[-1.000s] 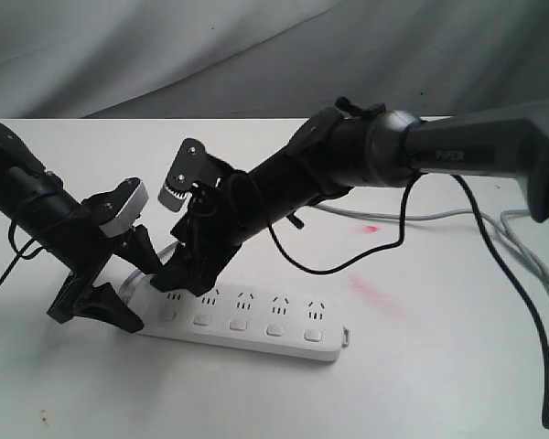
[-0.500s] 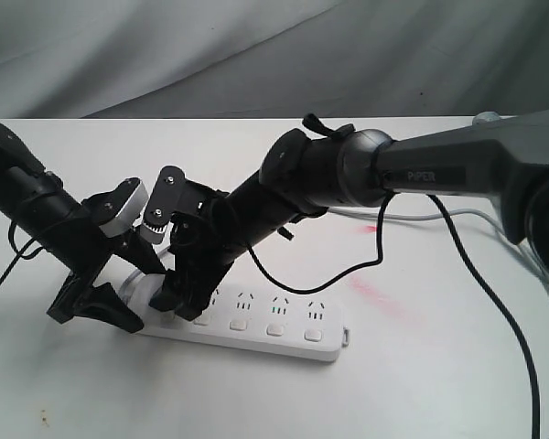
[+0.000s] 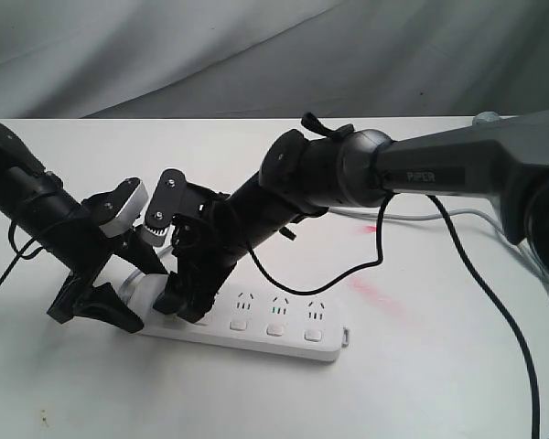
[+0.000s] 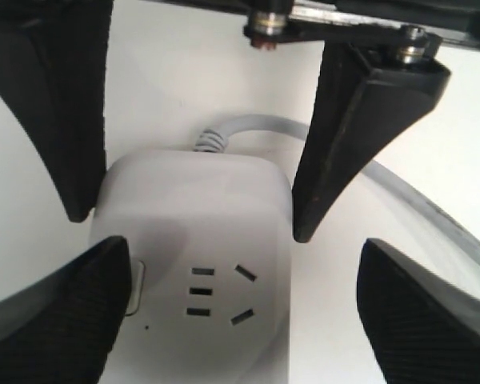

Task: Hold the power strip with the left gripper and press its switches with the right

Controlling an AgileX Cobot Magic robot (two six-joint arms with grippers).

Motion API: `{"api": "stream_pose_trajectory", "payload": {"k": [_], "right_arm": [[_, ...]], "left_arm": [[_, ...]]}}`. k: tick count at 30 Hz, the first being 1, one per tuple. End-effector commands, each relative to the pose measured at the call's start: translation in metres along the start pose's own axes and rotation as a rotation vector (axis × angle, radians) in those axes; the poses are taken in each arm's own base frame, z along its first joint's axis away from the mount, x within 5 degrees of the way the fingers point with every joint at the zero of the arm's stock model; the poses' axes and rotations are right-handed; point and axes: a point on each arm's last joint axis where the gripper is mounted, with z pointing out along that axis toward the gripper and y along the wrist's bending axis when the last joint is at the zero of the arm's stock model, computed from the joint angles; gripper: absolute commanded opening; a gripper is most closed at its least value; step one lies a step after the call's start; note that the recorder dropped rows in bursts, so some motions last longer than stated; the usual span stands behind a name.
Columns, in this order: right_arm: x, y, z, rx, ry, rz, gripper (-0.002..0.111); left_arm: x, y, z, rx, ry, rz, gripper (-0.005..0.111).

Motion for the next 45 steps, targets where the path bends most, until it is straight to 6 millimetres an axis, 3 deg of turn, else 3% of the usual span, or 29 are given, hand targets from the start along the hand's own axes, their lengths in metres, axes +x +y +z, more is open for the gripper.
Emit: {"api": "stream_pose_trajectory", "payload": {"k": [1, 15, 25, 32, 37, 40, 45], "right_arm": [[0.008, 0.002, 0.008, -0.023, 0.027, 0.006, 0.072], [0.023, 0.003, 0.02, 0.004, 0.153, -0.031, 0.072], [0.021, 0.009, 0.029, 0.018, 0.144, -0.012, 0.072], [-0.025, 0.007, -0.024, 0.089, 0.008, -0.021, 0.072], [-0.036, 0.003, -0.064, 0.085, -0.031, -0.025, 0.072], [-0.034, 0.0, -0.069, 0.075, -0.03, -0.014, 0.072], [-0.013, 0.002, -0.059, 0.107, 0.007, 0.017, 0.072]], "left_arm": [[-0.003, 0.001, 0.0, -0.001, -0.005, 0.011, 0.036], [-0.003, 0.001, 0.0, -0.001, -0.005, 0.011, 0.036], [-0.003, 0.001, 0.0, -0.001, -0.005, 0.011, 0.036], [-0.003, 0.001, 0.0, -0.001, -0.005, 0.011, 0.036], [-0.003, 0.001, 0.0, -0.001, -0.005, 0.011, 0.036], [-0.003, 0.001, 0.0, -0.001, -0.005, 0.011, 0.036], [-0.003, 0.001, 0.0, -0.001, -0.005, 0.011, 0.036]]}}
